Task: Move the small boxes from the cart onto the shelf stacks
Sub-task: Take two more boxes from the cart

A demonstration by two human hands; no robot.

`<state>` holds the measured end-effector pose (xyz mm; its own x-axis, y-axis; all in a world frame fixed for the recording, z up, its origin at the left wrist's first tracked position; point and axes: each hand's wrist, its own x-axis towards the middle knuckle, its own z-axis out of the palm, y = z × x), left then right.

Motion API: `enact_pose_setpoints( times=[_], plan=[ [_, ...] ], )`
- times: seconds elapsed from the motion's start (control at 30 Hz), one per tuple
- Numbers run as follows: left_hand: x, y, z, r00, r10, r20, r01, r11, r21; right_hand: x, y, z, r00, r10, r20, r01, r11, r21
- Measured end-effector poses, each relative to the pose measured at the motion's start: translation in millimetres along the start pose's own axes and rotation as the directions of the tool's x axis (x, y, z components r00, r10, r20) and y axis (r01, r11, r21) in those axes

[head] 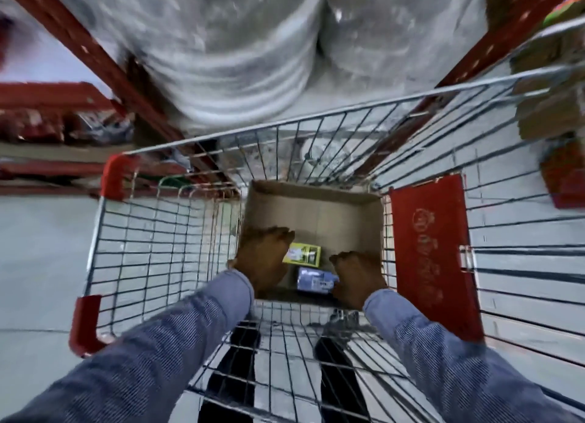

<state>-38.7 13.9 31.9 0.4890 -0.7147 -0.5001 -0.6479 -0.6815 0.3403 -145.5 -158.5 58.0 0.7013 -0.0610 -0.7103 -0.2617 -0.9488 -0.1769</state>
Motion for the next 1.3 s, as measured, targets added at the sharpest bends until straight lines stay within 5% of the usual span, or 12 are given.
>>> enact_pose_setpoints(
  times=[0.2,0.47,0.73,1.07,1.3],
  plan=[
    [26.8,-11.8,38.0,0.997,0.016,0.071,-0.015,1.0,-0.022,24.1,-2.3,28.3,0.997,0.005,0.071,0.001,0.996,-0.084],
    [36.4,-17.0,23.3,0.999,-0.003,0.034,0.006,0.997,-0.072,32.4,7.4,32.5,0.999,0.002,0.041,-0.004,0.999,0.035],
    [-3.5,-3.0,-74.2,0.97,-0.092,-0.226,0.071,0.992,-0.1,2.0,1.9,-40.5,0.995,-0.068,-0.075,0.067,0.998,-0.01],
    [-141.4,31.8,-279.1,0.808,-0.063,-0.586,0.019,0.997,-0.081,-129.2,-36.3,-231.4,0.874,-0.145,-0.463,0.125,0.989,-0.074],
    [-244.7,68.1,-418.0,0.557,-0.018,-0.83,0.041,0.999,0.005,-248.4,-62.7,-349.8,0.672,-0.196,-0.714,0.093,0.979,-0.181]
  ],
)
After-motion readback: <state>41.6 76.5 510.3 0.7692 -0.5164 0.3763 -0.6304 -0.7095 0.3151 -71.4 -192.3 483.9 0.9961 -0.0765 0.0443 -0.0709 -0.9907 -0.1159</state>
